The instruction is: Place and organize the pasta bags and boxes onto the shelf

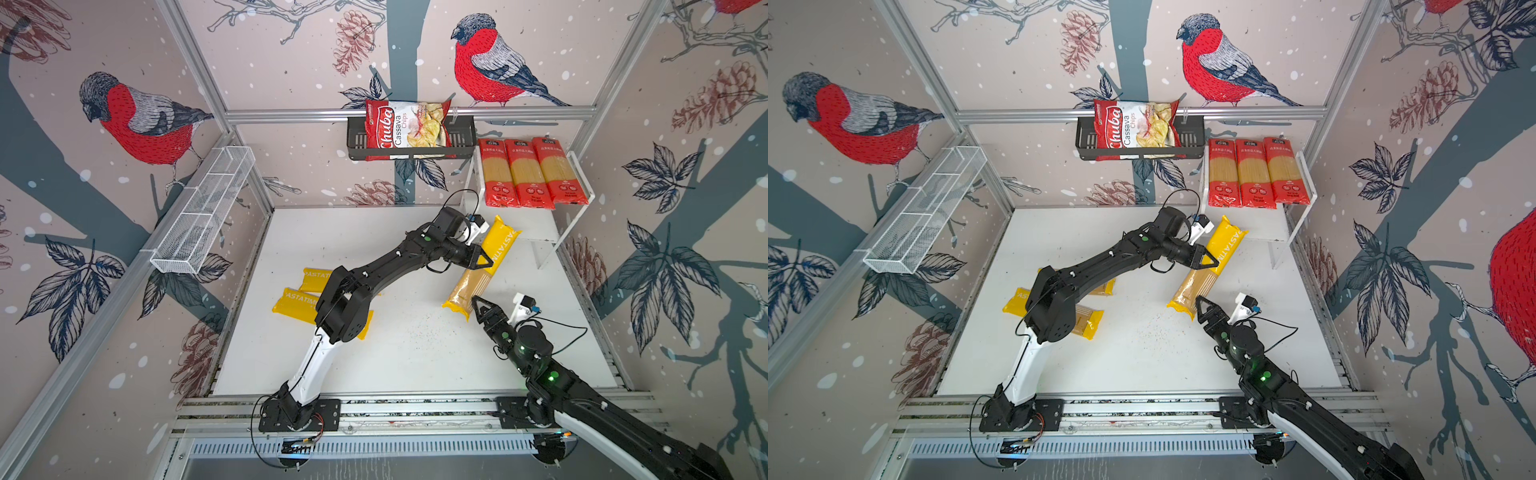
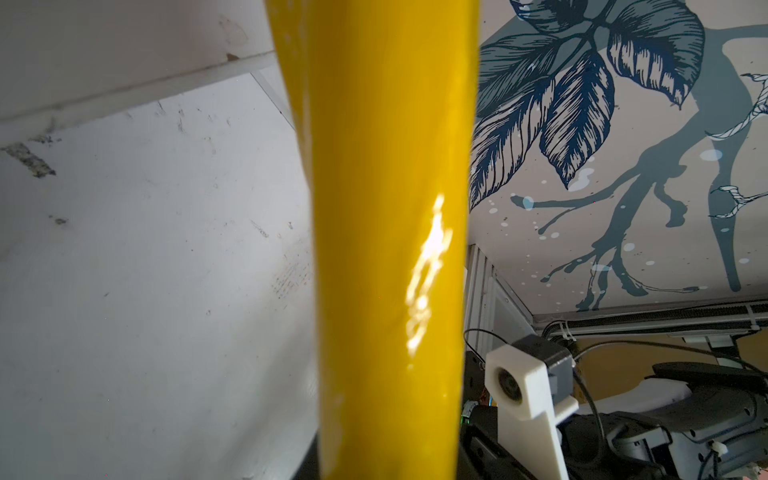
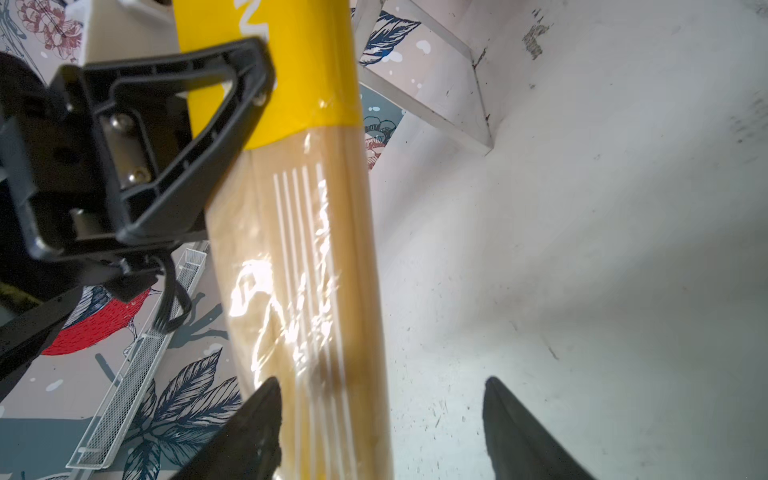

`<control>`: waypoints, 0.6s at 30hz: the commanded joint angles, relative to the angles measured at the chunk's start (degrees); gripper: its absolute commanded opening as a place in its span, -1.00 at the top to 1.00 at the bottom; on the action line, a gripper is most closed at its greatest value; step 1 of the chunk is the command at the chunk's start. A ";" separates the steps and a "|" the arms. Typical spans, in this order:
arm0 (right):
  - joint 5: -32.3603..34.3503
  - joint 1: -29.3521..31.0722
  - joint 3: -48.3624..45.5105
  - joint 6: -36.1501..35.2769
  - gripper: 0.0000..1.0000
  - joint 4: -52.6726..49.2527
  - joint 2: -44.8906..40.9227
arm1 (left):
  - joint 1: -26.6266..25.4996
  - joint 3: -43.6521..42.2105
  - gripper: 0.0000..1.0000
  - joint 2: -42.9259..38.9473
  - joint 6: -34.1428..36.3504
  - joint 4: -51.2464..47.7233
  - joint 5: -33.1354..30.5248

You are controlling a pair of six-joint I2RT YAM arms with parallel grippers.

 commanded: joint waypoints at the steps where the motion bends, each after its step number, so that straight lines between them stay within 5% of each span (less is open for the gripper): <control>1: -1.29 -0.11 -0.82 -0.08 -0.51 2.12 -0.96 | 0.60 1.14 0.87 0.96 -6.34 7.61 3.40; 9: -0.23 -0.39 -3.06 1.29 -0.51 3.22 -5.84 | 1.40 0.55 0.87 4.10 -25.43 29.23 2.87; 18: -1.99 -5.06 -3.45 4.04 -0.51 6.51 -5.53 | 1.49 -3.12 0.89 5.38 -37.72 45.03 -4.72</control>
